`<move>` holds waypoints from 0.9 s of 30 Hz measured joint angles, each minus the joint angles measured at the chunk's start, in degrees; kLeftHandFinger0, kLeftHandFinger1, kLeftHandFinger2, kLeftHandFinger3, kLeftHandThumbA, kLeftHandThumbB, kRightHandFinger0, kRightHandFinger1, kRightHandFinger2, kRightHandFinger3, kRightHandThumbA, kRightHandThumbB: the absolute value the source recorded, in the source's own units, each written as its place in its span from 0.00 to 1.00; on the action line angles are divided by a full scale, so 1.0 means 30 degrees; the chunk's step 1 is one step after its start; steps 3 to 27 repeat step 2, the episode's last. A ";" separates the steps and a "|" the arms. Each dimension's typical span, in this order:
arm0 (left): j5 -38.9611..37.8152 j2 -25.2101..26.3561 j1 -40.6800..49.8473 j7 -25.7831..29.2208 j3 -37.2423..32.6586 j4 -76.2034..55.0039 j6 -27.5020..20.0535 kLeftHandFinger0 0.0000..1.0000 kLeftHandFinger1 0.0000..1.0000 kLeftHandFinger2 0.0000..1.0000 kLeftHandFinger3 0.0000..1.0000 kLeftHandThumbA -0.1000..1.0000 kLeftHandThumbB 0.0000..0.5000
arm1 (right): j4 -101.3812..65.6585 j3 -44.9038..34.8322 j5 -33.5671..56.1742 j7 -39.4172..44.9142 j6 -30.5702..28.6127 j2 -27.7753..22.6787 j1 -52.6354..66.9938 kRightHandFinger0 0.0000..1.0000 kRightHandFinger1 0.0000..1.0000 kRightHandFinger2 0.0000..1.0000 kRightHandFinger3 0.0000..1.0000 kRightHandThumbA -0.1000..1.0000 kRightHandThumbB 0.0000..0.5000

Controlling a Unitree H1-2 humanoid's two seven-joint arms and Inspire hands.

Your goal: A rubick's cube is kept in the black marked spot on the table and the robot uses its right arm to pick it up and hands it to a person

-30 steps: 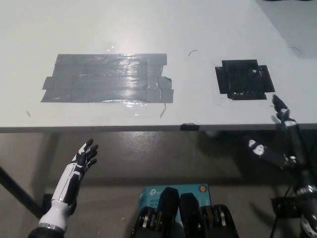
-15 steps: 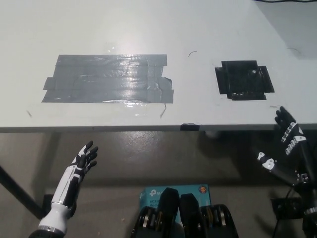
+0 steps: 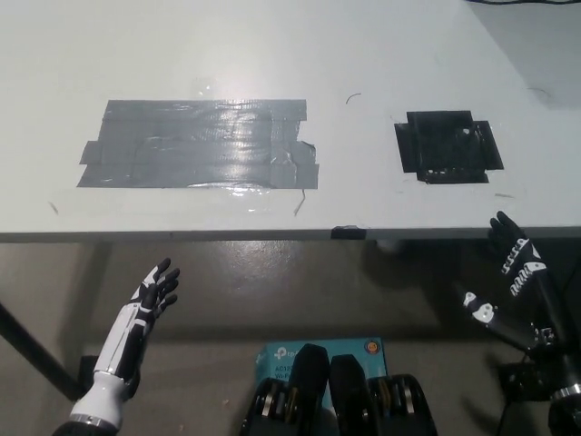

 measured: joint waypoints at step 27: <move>0.0032 0.0000 -0.0004 0.0001 -0.0008 -0.0009 0.0001 1.00 1.00 1.00 1.00 1.00 0.25 | 0.0057 0.0000 -0.0063 0.0021 -0.0004 0.0000 -0.0011 1.00 1.00 1.00 1.00 0.77 0.55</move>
